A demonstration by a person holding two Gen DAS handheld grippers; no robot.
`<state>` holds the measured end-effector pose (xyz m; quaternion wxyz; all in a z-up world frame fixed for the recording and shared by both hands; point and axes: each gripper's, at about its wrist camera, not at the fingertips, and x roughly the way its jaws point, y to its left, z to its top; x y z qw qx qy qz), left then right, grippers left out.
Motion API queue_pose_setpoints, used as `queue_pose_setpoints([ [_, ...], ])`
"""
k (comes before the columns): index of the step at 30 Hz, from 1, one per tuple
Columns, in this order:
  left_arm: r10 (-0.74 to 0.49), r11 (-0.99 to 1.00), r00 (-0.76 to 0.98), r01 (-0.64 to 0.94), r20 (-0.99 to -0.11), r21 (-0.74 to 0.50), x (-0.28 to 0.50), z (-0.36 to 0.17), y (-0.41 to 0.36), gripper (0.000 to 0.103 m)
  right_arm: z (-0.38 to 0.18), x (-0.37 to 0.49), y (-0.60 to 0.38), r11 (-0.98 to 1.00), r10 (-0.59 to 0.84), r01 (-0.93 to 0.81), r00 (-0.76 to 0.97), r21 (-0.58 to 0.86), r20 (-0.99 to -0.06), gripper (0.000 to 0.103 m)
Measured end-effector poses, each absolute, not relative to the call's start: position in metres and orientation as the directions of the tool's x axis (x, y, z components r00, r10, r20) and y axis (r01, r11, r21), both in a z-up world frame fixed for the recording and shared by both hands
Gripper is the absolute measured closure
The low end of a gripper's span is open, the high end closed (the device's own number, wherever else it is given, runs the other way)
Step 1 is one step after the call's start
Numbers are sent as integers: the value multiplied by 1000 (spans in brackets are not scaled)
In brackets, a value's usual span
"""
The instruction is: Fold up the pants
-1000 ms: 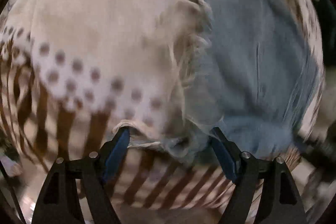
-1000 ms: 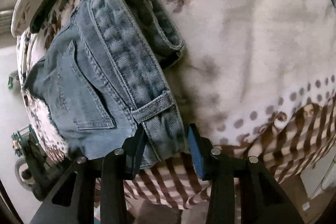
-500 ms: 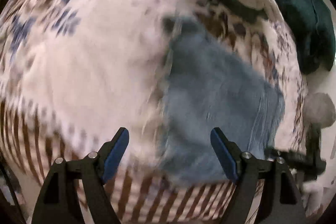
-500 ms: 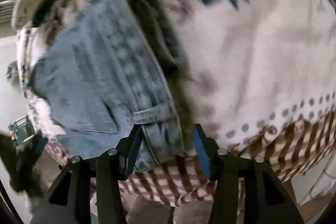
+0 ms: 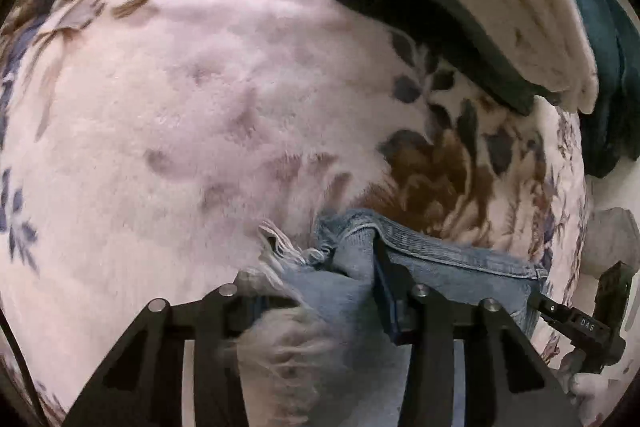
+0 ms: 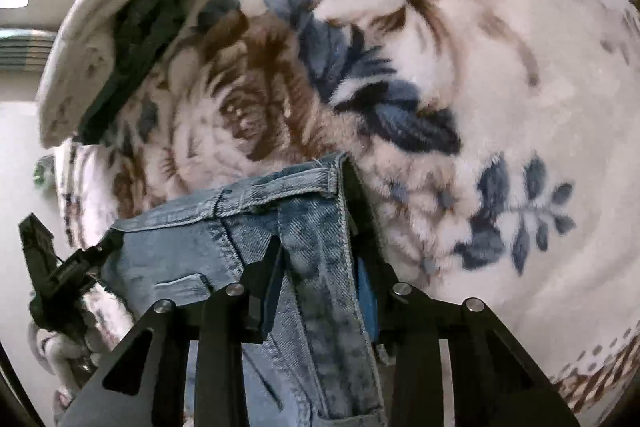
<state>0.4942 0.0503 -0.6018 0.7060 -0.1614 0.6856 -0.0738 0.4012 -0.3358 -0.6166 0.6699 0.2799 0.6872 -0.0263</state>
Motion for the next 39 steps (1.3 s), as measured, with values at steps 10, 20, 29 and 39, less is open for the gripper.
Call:
queue_pose_setpoints([
  [10,-542,817,96,-174,-835,-550,456,-579,78,27,-608,392,-349,814,470,360,54,456,-881,36],
  [20,-483,872,71,-52,-873,-487,436,-610,13,47,-646,388,-319,747,613,277,65,604,-787,21],
  [29,-435,900,148,41,-888,-434,427,-573,-4,84,-607,379,-291,838,484,209,142,504,-864,69],
  [39,-487,873,275,116,-829,-474,438,-471,24,85,-493,392,-287,863,439,121,304,491,-846,70],
])
